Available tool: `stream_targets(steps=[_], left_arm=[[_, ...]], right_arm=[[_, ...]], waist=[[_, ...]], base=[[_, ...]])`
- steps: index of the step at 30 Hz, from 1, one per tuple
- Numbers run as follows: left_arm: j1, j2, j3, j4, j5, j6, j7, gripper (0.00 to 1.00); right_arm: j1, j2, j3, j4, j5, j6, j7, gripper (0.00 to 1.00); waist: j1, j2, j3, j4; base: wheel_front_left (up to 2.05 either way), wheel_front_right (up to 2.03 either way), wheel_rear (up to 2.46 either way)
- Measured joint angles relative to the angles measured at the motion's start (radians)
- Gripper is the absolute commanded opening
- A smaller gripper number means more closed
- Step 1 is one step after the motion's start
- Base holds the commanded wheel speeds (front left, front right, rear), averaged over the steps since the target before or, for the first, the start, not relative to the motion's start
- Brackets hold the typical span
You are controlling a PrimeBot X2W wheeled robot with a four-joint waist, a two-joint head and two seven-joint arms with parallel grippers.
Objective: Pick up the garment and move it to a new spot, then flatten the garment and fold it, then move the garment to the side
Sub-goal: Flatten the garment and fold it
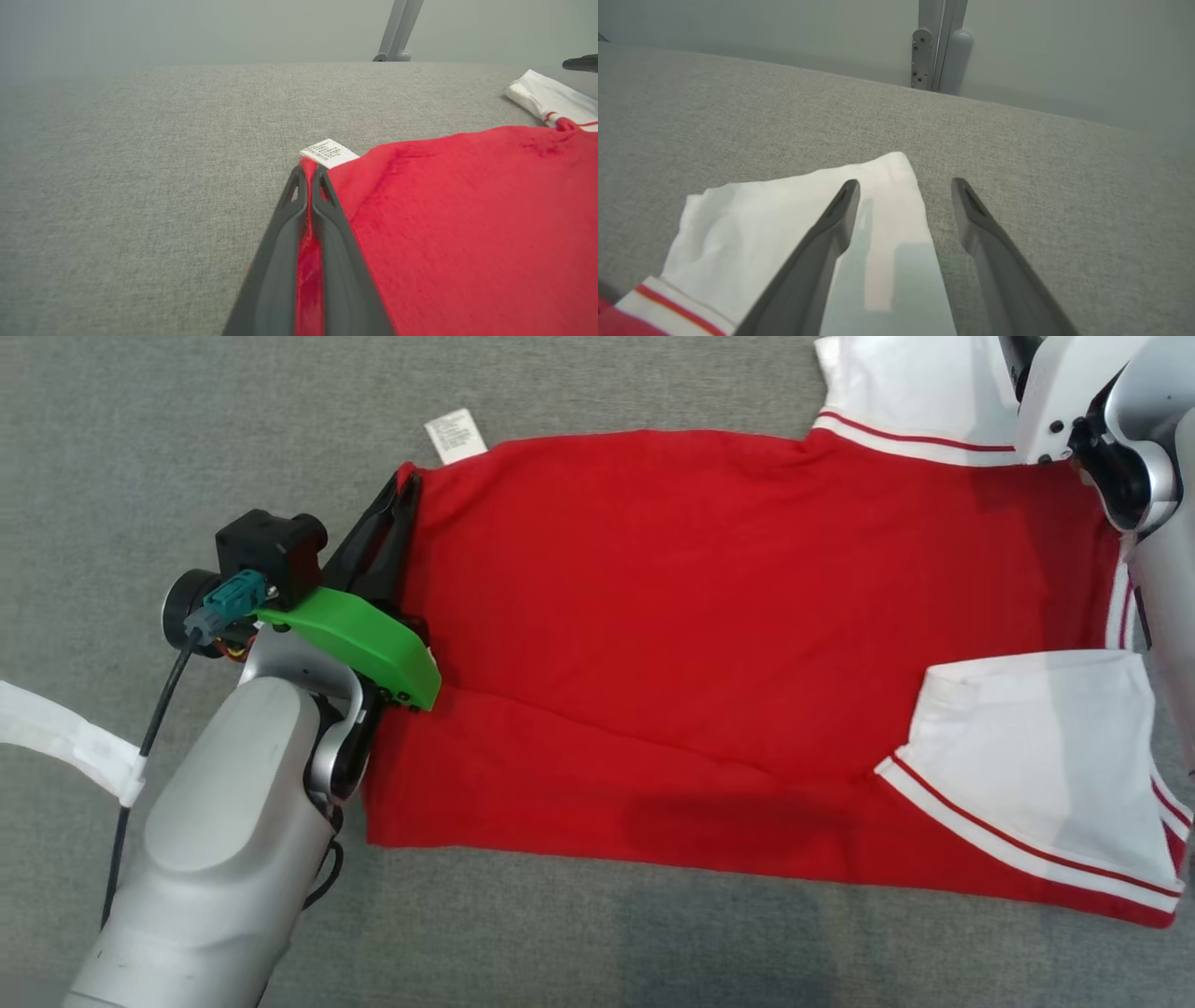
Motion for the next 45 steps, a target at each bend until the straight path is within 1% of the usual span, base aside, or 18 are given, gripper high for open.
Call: stream_targets(steps=[5, 10, 11, 12, 13, 14, 16, 17, 22, 25, 27, 31, 37, 41, 45], left_arm=[[-0.031, -0.028, -0.006, 0.047, 0.001, -0.006, -0.035, 0.00], [-0.048, -0.040, -0.006, 0.081, 0.000, -0.013, -0.057, 0.00], [-0.051, -0.040, -0.006, 0.089, 0.000, -0.013, -0.059, 0.00], [-0.052, -0.040, -0.007, 0.094, 0.000, -0.014, -0.061, 0.00], [-0.053, -0.040, -0.006, 0.100, -0.001, -0.014, -0.064, 0.00], [-0.056, -0.040, -0.006, 0.104, -0.001, -0.015, -0.066, 0.00], [-0.061, -0.037, -0.004, 0.111, -0.002, -0.016, -0.068, 0.00], [-0.065, -0.035, -0.003, 0.114, -0.003, -0.017, -0.069, 0.00], [-0.069, -0.013, 0.008, 0.123, -0.003, -0.015, -0.081, 0.00], [-0.069, -0.005, 0.014, 0.120, -0.003, -0.012, -0.092, 0.00], [-0.067, 0.005, 0.018, 0.113, -0.003, -0.011, -0.100, 0.00], [-0.042, 0.028, 0.039, 0.072, 0.002, 0.006, -0.120, 0.00], [0.070, 0.063, 0.077, -0.027, 0.009, 0.036, -0.131, 0.00], [0.177, 0.083, 0.104, -0.104, 0.010, 0.059, -0.133, 0.00], [0.289, 0.089, 0.130, -0.166, 0.000, 0.079, -0.134, 0.00]], right_arm=[[-0.055, 0.000, 0.012, 0.100, -0.037, 0.000, 0.007, 1.00], [-0.104, 0.001, 0.010, 0.156, -0.064, 0.000, -0.009, 1.00], [-0.112, 0.002, 0.011, 0.165, -0.069, 0.000, -0.012, 0.97], [-0.118, 0.003, 0.011, 0.174, -0.071, 0.000, -0.015, 0.88], [-0.121, 0.006, 0.013, 0.182, -0.074, 0.001, -0.017, 0.61], [-0.125, 0.007, 0.014, 0.189, -0.079, 0.001, -0.018, 0.43], [-0.133, 0.010, 0.019, 0.204, -0.080, 0.001, -0.019, 0.10], [-0.134, 0.011, 0.021, 0.210, -0.080, 0.001, -0.023, 0.00], [-0.134, 0.030, 0.026, 0.216, -0.069, 0.001, -0.081, 0.00], [-0.122, 0.037, 0.032, 0.200, -0.030, 0.001, -0.126, 0.00], [-0.101, 0.037, 0.053, 0.166, 0.006, 0.001, -0.160, 0.00], [-0.037, 0.007, 0.115, 0.055, 0.084, 0.001, -0.222, 0.00], [0.135, -0.056, 0.148, -0.159, 0.200, 0.001, -0.275, 0.00], [0.303, -0.073, 0.127, -0.313, 0.248, 0.001, -0.286, 0.00], [0.486, -0.062, 0.056, -0.442, 0.261, 0.001, -0.277, 0.00]], waist=[[-0.0001, 0.0000, 0.036, 0.051], [-0.0001, 0.0000, 0.066, 0.071], [-0.0001, 0.0000, 0.069, 0.071], [-0.0001, 0.0000, 0.069, 0.069], [-0.0001, 0.0000, 0.069, 0.067], [-0.0001, 0.0000, 0.069, 0.064], [-0.0001, 0.0000, 0.069, 0.057], [-0.0001, 0.0000, 0.069, 0.053], [-0.0001, 0.0000, 0.064, 0.024], [-0.0001, 0.0000, 0.055, 0.004], [-0.0001, 0.0000, 0.045, -0.011], [-0.0001, 0.0000, 0.016, -0.039], [-0.0001, 0.0000, -0.042, -0.078], [-0.0001, 0.0000, -0.092, -0.100], [-0.0001, 0.0000, -0.146, -0.118]], base=[[0.00, 0.00, 0.00], [0.00, 0.00, 0.00], [0.00, 0.00, 0.00], [0.00, 0.00, 0.00], [0.00, 0.00, 0.00], [0.00, 0.00, 0.00], [0.00, 0.00, 0.00], [0.00, 0.00, 0.00], [0.00, 0.00, 0.00], [0.00, 0.00, 0.00], [0.00, 0.00, 0.00], [0.00, 0.00, 0.00], [0.00, 0.00, 0.00], [0.00, 0.00, 0.00], [0.00, 0.00, 0.00]])
